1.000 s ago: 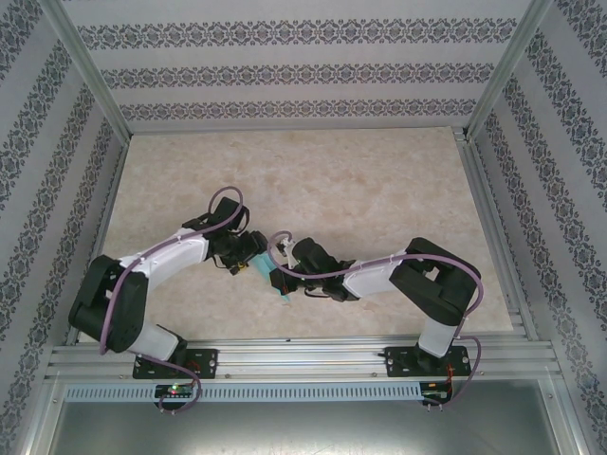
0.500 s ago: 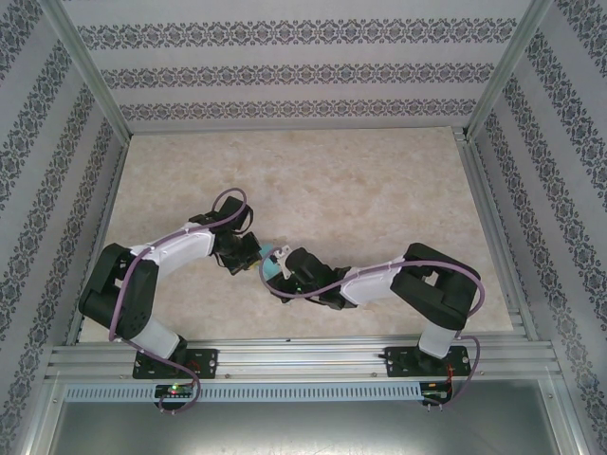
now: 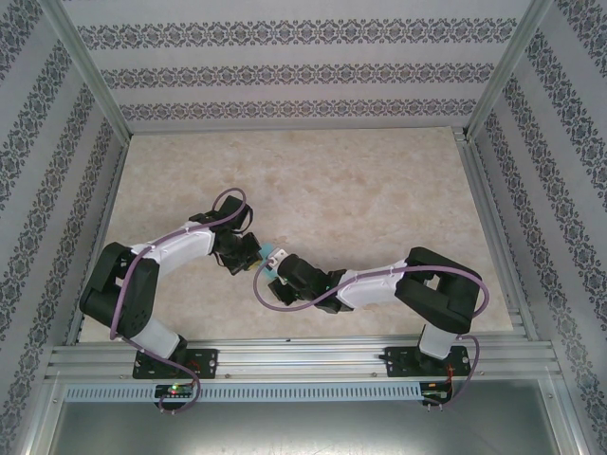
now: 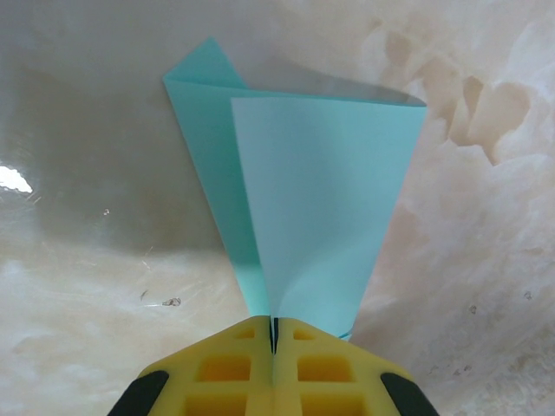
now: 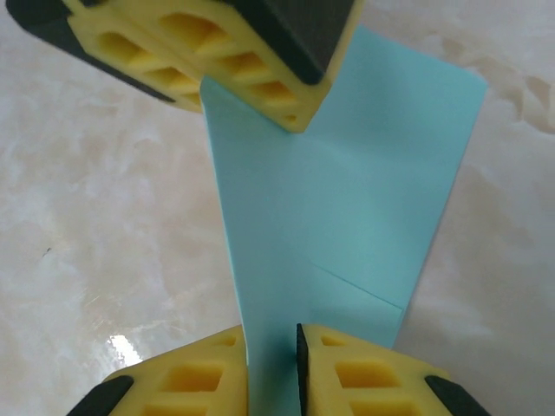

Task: Fold a paper plane with a square sheet of paper (pick it up from the middle)
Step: Fold the wing for the fifth time at the center of the table.

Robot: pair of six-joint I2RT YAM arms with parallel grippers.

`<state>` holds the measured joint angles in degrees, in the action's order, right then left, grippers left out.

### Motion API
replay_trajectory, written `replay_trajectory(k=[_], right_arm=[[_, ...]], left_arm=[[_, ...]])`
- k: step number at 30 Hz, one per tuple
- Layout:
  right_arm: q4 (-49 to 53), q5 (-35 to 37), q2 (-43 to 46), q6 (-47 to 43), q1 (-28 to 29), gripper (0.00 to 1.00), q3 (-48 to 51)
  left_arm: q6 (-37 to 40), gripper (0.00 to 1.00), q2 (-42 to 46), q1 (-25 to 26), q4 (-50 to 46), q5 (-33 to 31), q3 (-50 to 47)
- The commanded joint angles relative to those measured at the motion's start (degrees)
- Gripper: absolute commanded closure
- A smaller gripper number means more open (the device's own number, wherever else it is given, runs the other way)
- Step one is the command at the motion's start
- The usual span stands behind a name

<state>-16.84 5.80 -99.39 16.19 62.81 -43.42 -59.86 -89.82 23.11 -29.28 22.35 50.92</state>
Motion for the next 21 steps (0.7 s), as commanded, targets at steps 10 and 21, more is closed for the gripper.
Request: replay_trajectory(k=[10, 21], right_arm=[[1.28, 3.01, -0.64, -0.63, 0.65, 0.8, -1.35], [1.74, 3.7, -1.24, -1.07, 0.65, 0.81, -2.02]], left_arm=[[0.79, 1.0, -0.99, -0.77, -1.21, 1.63, 1.12], [0.79, 1.0, -0.48, -0.79, -0.88, 2.3, 1.21]])
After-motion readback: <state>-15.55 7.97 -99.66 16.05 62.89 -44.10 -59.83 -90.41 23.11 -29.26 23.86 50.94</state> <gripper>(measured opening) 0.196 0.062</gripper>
